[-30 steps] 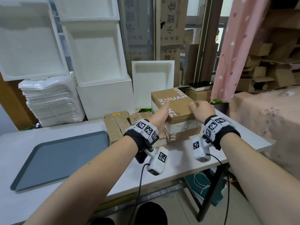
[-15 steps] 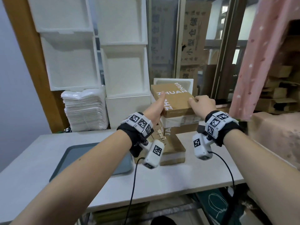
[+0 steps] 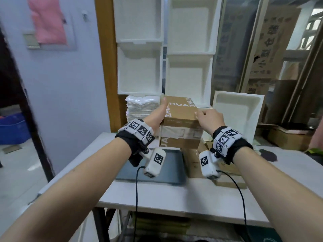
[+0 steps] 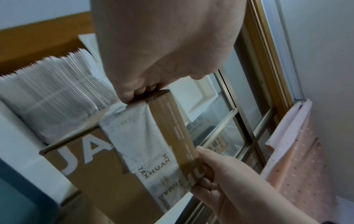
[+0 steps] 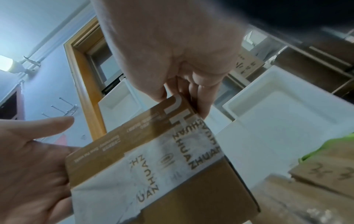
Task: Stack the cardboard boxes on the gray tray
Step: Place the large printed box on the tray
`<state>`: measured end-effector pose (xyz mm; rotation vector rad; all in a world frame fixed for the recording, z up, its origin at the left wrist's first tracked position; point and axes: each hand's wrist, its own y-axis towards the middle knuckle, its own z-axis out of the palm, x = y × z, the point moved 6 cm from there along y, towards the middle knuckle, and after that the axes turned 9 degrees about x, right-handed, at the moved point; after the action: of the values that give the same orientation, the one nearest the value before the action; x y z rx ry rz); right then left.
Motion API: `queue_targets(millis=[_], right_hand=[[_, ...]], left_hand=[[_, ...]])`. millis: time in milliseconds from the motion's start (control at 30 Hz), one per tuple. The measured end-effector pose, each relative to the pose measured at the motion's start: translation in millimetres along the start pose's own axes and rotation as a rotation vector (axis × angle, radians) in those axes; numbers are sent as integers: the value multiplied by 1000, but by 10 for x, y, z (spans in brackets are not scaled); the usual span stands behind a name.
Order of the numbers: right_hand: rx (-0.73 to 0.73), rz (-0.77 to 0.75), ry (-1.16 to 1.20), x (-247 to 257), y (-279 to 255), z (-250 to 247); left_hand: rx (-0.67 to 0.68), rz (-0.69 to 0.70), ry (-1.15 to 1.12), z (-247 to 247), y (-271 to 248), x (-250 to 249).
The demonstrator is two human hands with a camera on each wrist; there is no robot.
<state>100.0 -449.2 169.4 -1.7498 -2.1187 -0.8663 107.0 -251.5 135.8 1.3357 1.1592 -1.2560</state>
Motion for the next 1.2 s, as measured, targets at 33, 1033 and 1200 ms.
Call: queue_targets(millis=[33,1033,1200], right_hand=[[16,-10,13,81,-8,85],[309,19,150,114,-396,1646],[289,5,120,117,-405,1643]], left_hand=[[-7,-4,-18,-54,-175,-44],[-164,-134,-171,-899,-651,1348],[-181,-150,-160,-905,-651,1414]])
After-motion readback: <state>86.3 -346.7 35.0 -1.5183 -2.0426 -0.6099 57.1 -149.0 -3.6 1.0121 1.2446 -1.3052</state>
